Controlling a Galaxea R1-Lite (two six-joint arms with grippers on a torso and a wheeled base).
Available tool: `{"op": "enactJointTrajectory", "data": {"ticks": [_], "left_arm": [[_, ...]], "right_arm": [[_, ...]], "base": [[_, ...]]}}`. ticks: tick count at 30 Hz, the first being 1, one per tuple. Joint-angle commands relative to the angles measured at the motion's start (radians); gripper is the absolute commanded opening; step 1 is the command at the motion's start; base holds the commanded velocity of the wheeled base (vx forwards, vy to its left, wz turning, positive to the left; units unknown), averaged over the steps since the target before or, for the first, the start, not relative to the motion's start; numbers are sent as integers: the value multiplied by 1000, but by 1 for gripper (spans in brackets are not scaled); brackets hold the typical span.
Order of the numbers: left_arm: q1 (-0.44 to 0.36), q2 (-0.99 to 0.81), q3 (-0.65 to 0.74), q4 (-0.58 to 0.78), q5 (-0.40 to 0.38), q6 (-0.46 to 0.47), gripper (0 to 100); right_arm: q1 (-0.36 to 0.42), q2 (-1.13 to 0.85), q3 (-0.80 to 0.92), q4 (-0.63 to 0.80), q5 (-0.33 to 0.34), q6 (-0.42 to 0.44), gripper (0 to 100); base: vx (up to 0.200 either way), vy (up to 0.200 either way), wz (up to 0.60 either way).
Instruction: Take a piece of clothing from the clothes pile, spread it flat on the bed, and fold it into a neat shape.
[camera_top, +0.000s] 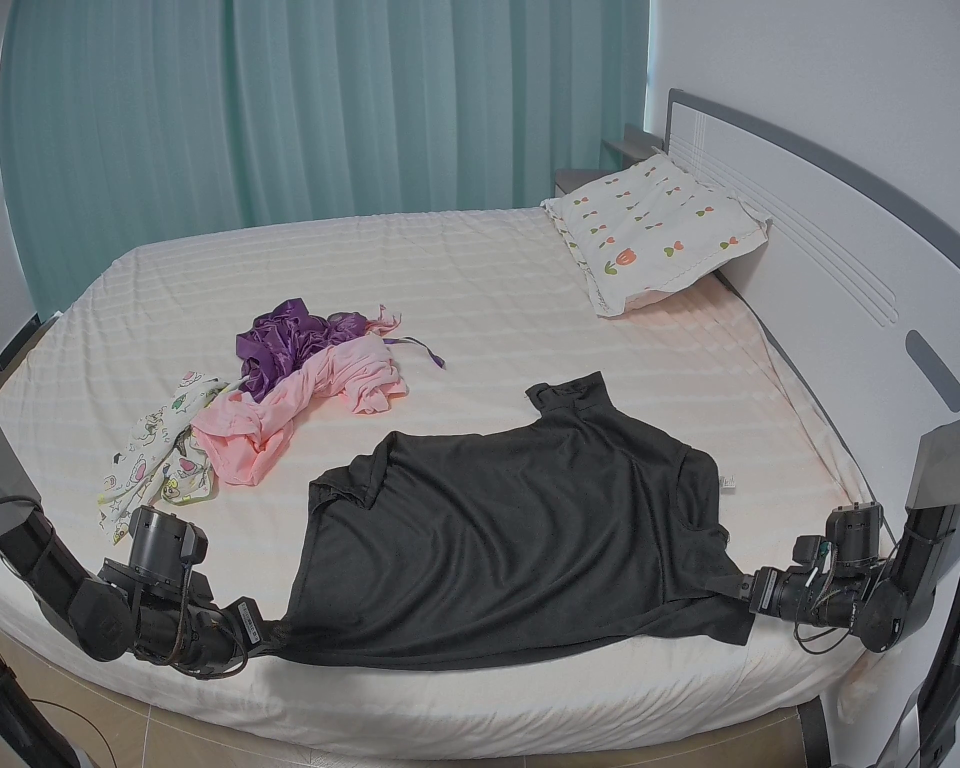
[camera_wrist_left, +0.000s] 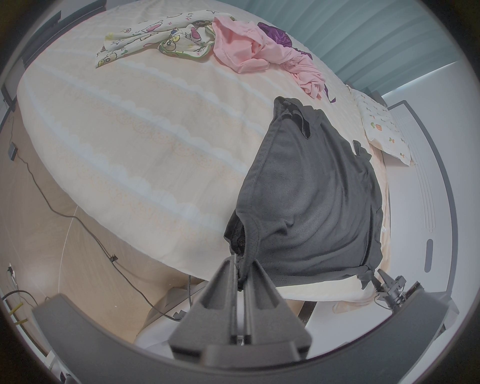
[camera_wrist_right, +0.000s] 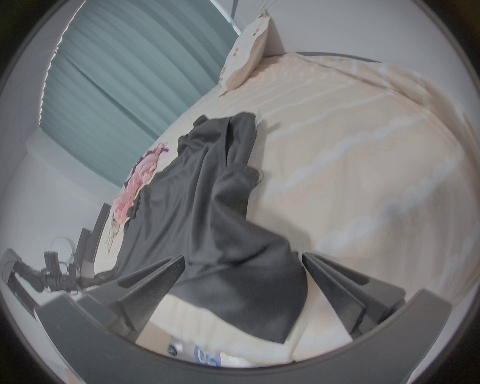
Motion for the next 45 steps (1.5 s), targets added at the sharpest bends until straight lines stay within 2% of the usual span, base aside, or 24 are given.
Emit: {"op": "enactJointTrajectory", "data": {"ticks": [1, 4, 5, 14, 19, 21, 28, 29, 30, 33, 39, 43, 45], "left_arm": [[0, 2, 0, 0, 0, -1, 0], [0, 2, 0, 0, 0, -1, 0], [0, 1, 0, 0, 0, -1, 0], [3, -51, 2, 5, 3, 0, 0], [15, -99, 3, 20, 3, 2, 0], [15, -134, -1, 57, 6, 3, 0], [15, -222, -27, 146, 8, 3, 0], [15, -229, -29, 161, 9, 8, 0], [15, -229, -29, 161, 9, 8, 0], [15, -239, -29, 173, 9, 13, 0], [17, -251, -37, 256, 11, 65, 0], [44, -277, -63, 273, 16, 63, 0], [58, -300, -80, 290, 14, 62, 0]], "right_arm": [[4, -9, 55, -2, 27, -30, 100], [10, 15, 63, -2, 25, -32, 100], [12, 20, 72, -2, 25, -43, 0], [-40, -60, 130, 9, 27, -145, 0], [-39, -89, 170, 9, 30, -202, 0], [-43, -106, 191, 4, 36, -250, 0], [-43, -208, 224, 9, 83, -262, 0], [-45, -245, 224, 19, 119, -262, 0], [-45, -245, 224, 19, 119, -262, 0], [-51, -288, 224, 65, 129, -267, 0], [-95, -334, 217, 194, 129, -382, 0], [-140, -345, 185, 214, 145, -385, 0], [-166, -382, 182, 225, 186, -385, 0]], "base": [[0, 0, 0], [0, 0, 0], [0, 0, 0], [0, 0, 0], [0, 0, 0], [0, 0, 0], [0, 0, 0], [0, 0, 0], [0, 0, 0], [0, 0, 0], [0, 0, 0], [0, 0, 0], [0, 0, 0]]}}
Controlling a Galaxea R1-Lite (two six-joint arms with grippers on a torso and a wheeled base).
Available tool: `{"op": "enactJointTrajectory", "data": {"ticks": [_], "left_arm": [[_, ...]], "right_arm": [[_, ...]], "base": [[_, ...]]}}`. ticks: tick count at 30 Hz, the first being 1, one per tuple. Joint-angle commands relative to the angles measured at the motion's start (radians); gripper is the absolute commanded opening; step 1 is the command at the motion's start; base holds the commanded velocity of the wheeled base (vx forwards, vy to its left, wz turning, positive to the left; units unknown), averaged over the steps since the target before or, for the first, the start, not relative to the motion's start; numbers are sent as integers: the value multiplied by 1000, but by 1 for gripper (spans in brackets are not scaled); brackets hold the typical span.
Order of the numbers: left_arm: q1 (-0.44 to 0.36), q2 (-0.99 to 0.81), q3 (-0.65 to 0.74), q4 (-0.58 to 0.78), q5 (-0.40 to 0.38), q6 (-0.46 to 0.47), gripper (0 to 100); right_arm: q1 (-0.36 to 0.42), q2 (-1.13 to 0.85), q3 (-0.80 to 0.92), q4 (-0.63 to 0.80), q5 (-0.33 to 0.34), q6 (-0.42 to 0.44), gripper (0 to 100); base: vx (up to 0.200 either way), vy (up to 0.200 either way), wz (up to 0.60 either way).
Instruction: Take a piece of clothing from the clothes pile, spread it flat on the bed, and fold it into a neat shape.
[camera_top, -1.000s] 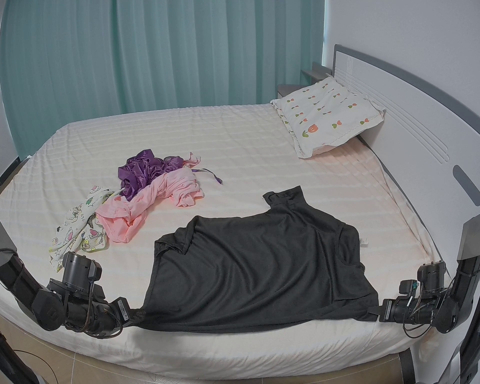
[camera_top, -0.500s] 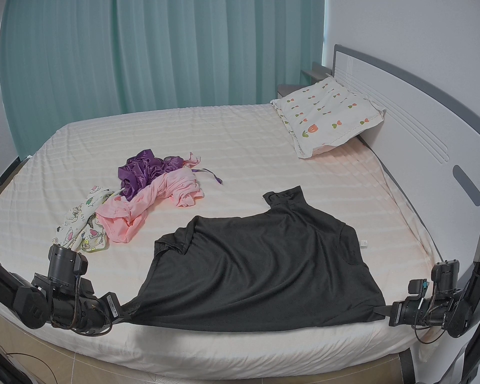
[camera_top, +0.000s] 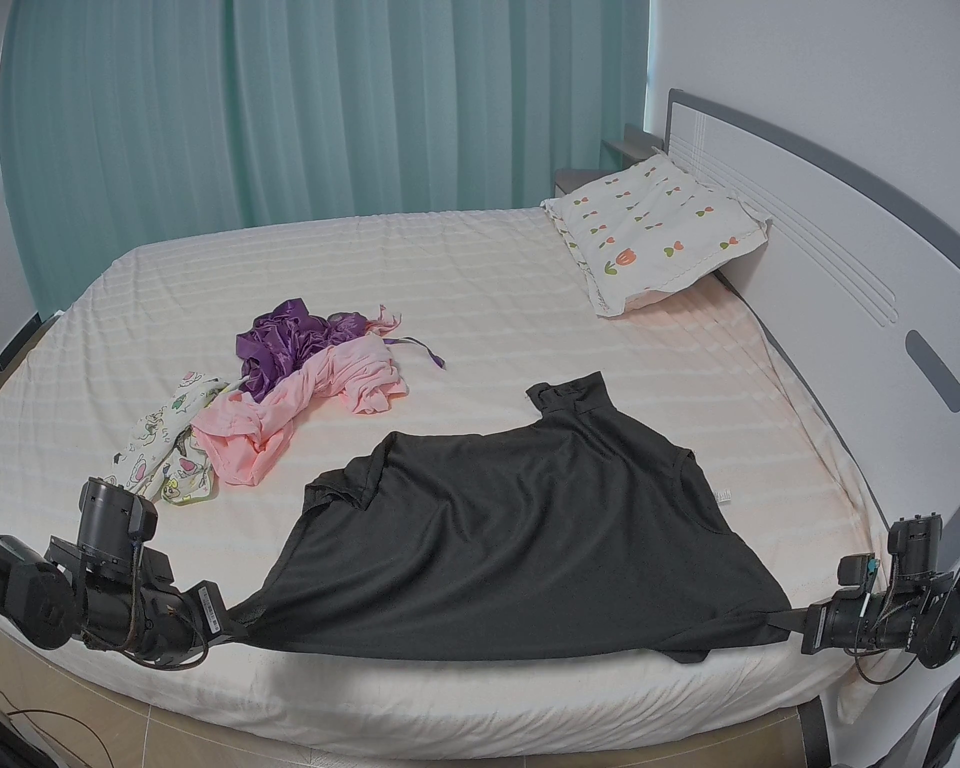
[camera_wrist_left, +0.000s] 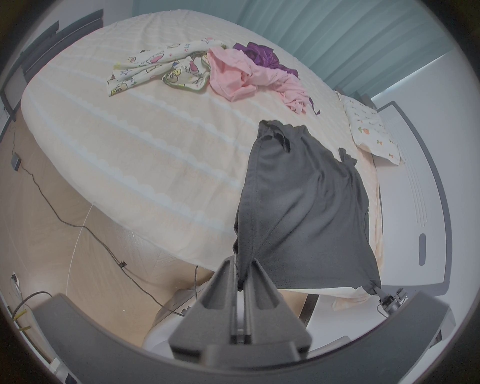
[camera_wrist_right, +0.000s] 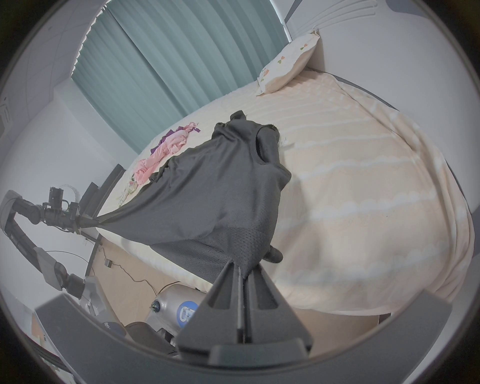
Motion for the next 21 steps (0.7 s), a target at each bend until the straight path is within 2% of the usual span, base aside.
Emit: {"op": "enactJointTrajectory", "data": {"ticks": [1, 5, 9, 10, 13, 18, 21], "left_arm": [[24, -47, -29, 25, 0, 0, 0], [17, -59, -32, 91, -2, 10, 0], [15, -47, -32, 137, -6, 49, 0], [15, -27, -27, 151, -9, 76, 0], [14, 10, -21, 152, -9, 96, 0], [-6, 59, -12, 151, -9, 99, 0], [-23, 91, -10, 149, -9, 99, 0]], "right_arm": [[-41, -69, -11, 25, 40, -2, 0], [-3, -115, -11, 130, 40, -16, 0], [3, -137, -12, 222, 38, -62, 0], [-3, -130, -15, 279, 37, -114, 0], [-24, -123, -49, 388, 37, -179, 0], [-27, -117, -126, 560, 32, -203, 0], [-32, -101, -157, 604, 32, -213, 0]], "base": [[0, 0, 0], [0, 0, 0], [0, 0, 0], [0, 0, 0], [0, 0, 0], [0, 0, 0], [0, 0, 0]]}}
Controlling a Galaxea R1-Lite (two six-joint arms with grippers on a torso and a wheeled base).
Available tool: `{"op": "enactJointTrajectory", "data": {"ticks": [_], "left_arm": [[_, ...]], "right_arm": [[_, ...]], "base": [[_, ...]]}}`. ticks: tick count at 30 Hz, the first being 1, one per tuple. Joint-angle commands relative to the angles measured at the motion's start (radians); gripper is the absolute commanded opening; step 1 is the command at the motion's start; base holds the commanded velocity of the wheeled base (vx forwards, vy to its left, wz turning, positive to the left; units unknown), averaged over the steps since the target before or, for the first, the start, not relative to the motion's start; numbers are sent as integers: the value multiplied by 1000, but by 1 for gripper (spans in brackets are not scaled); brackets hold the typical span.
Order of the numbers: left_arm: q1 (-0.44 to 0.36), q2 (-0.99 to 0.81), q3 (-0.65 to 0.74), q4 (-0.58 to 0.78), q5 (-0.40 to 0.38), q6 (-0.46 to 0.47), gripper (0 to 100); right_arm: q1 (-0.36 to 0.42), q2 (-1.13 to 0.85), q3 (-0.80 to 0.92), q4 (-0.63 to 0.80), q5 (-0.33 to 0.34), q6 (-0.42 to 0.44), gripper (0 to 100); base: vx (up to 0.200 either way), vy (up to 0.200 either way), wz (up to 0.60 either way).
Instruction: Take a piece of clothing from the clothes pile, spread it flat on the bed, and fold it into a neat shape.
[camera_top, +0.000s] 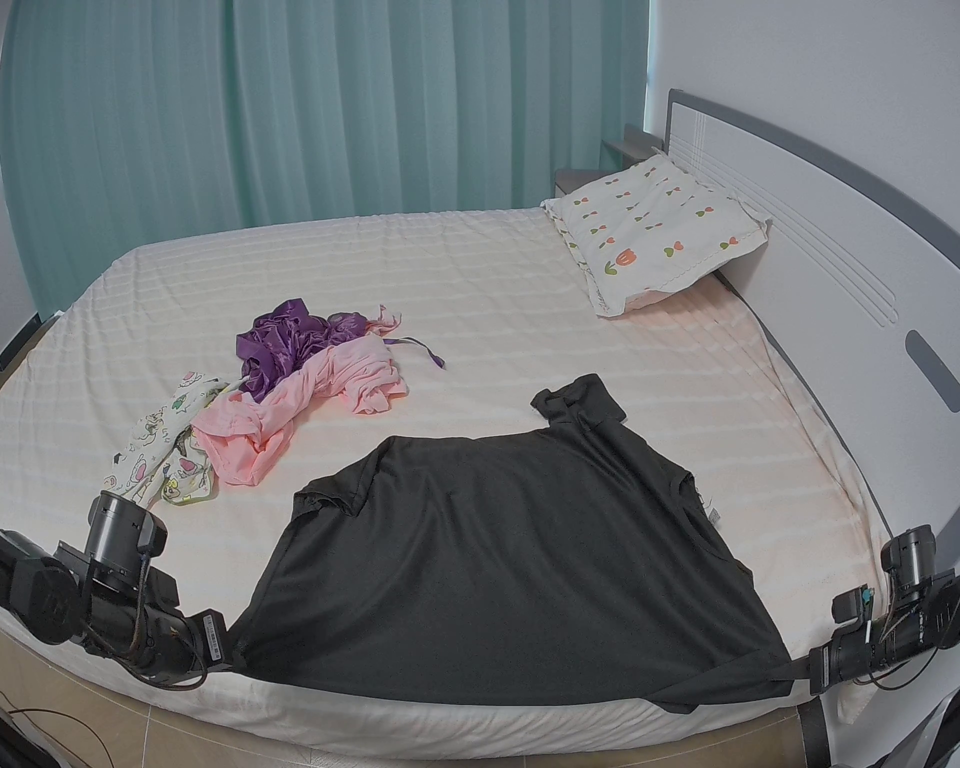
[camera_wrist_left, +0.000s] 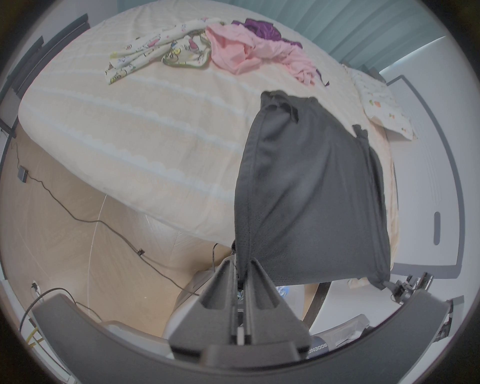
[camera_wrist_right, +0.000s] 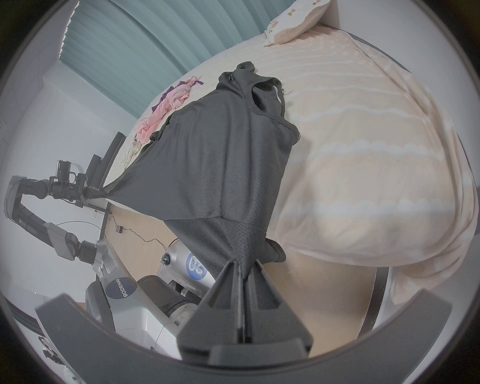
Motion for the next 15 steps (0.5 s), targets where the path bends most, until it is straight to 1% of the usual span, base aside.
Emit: {"op": "enactJointTrajectory", "data": {"ticks": [1, 5, 6, 7, 8, 10, 15], "left_arm": [[-33, 99, 11, -4, 2, 6, 0], [-48, 106, 33, -5, 1, 6, 0], [-59, 106, 36, -2, 5, 8, 100], [-59, 106, 36, -1, 5, 6, 100], [-62, 106, 37, 2, 5, 8, 100], [-62, 106, 34, 2, 5, 8, 100], [-59, 100, 24, -7, 7, 3, 100]], "right_arm": [[-19, 35, -67, 51, -1, -22, 0], [-19, 72, -66, 53, -5, -34, 0], [-18, 103, -69, 47, -17, -47, 0], [-18, 104, -69, 47, -20, -47, 0], [-13, 123, -72, 45, -49, -50, 100], [-13, 129, -75, 45, -71, -56, 100], [-35, 112, -110, 40, -66, -37, 100]], "base": [[0, 0, 0], [0, 0, 0], [0, 0, 0], [0, 0, 0], [0, 0, 0], [0, 0, 0], [0, 0, 0]]}}
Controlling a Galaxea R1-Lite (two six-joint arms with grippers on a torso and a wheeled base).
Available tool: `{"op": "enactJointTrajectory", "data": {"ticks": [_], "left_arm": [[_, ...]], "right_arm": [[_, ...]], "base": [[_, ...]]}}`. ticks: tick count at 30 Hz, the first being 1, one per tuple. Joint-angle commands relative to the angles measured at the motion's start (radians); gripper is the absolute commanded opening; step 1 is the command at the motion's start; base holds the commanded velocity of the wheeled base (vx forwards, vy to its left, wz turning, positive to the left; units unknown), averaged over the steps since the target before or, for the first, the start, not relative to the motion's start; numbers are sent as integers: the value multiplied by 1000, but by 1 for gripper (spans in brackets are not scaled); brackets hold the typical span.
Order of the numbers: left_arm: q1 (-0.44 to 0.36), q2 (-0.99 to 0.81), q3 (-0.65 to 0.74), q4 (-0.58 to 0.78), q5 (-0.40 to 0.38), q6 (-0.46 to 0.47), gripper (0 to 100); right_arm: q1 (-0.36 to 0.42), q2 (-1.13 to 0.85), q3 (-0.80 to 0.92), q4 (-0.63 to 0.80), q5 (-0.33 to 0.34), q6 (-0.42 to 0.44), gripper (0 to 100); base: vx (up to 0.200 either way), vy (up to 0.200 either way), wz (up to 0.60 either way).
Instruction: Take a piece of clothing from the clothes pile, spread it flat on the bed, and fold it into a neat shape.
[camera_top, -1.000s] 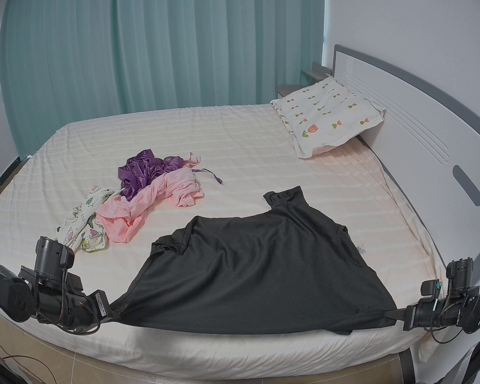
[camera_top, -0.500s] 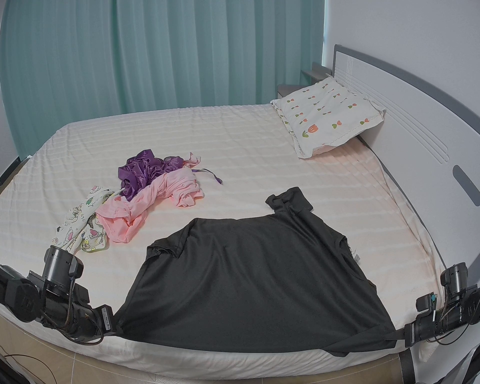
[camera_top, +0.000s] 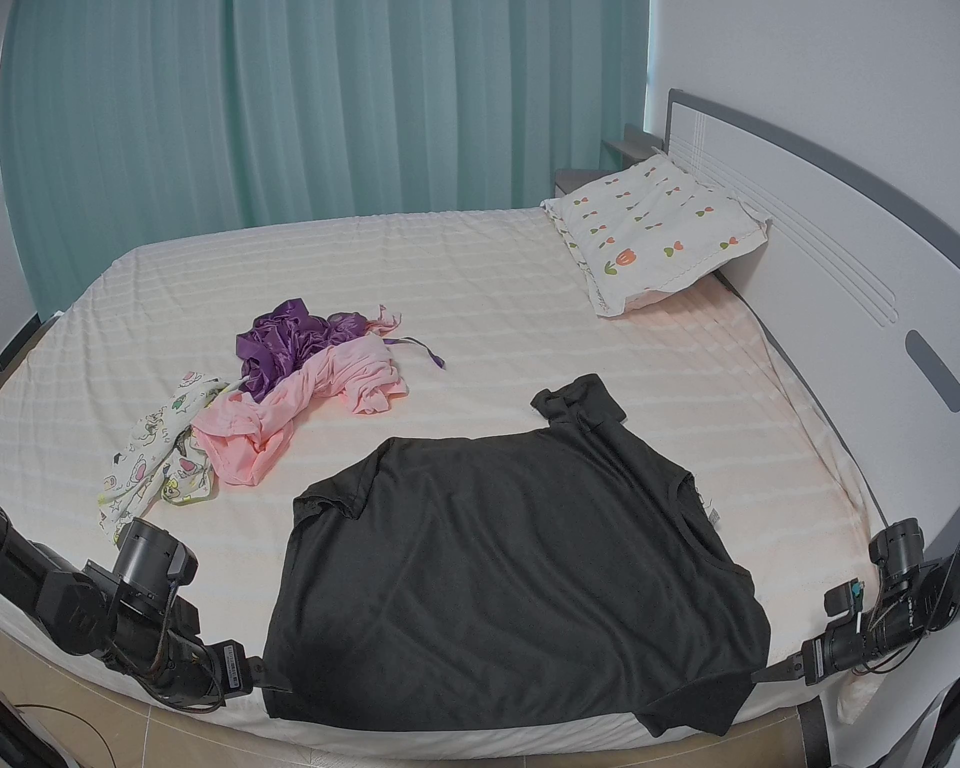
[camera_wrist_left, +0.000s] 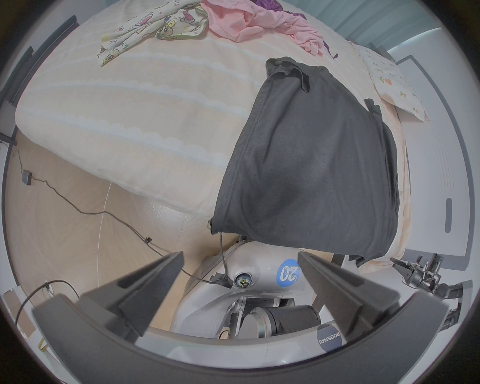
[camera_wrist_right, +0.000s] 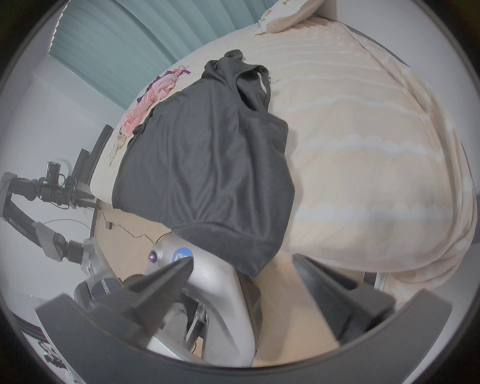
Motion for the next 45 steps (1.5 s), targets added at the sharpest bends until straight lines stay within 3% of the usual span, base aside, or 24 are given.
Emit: {"op": "enactJointTrajectory", "data": {"ticks": [1, 6, 10, 13, 14, 16, 19, 25, 30, 44, 45], "left_arm": [[1, 3, -10, -5, 1, -5, 100], [17, 6, -29, -54, -7, -23, 100], [17, 12, -27, -164, 1, -101, 100], [17, 20, -30, -186, 2, -135, 100], [17, 17, -32, -189, -4, -137, 100], [17, 14, -37, -190, -10, -146, 100], [17, 3, -40, -221, -26, -167, 100], [17, 8, -29, -290, -26, -200, 100], [12, 12, -29, -308, -24, -212, 100], [17, 31, -44, -327, -27, -244, 100], [17, 32, -40, -345, -30, -246, 100]], "right_arm": [[-20, 8, -33, -4, 2, 11, 100], [-53, 8, -71, -7, 21, 30, 100], [-47, 10, -110, -19, 44, 100, 100], [-37, 13, -142, -62, 42, 225, 100], [-10, 10, -150, -105, 38, 324, 100], [22, 8, -154, -168, 27, 442, 100], [97, 16, -144, -323, -51, 617, 100], [255, 59, -164, -460, -260, 869, 100], [272, 123, -183, -472, -309, 909, 100], [175, 370, -381, -581, -292, 916, 100], [166, 404, -406, -585, -268, 918, 100]], "base": [[0, 0, 0], [0, 0, 0], [0, 0, 0], [0, 0, 0], [0, 0, 0], [0, 0, 0], [0, 0, 0], [0, 0, 0], [0, 0, 0], [0, 0, 0], [0, 0, 0]]}}
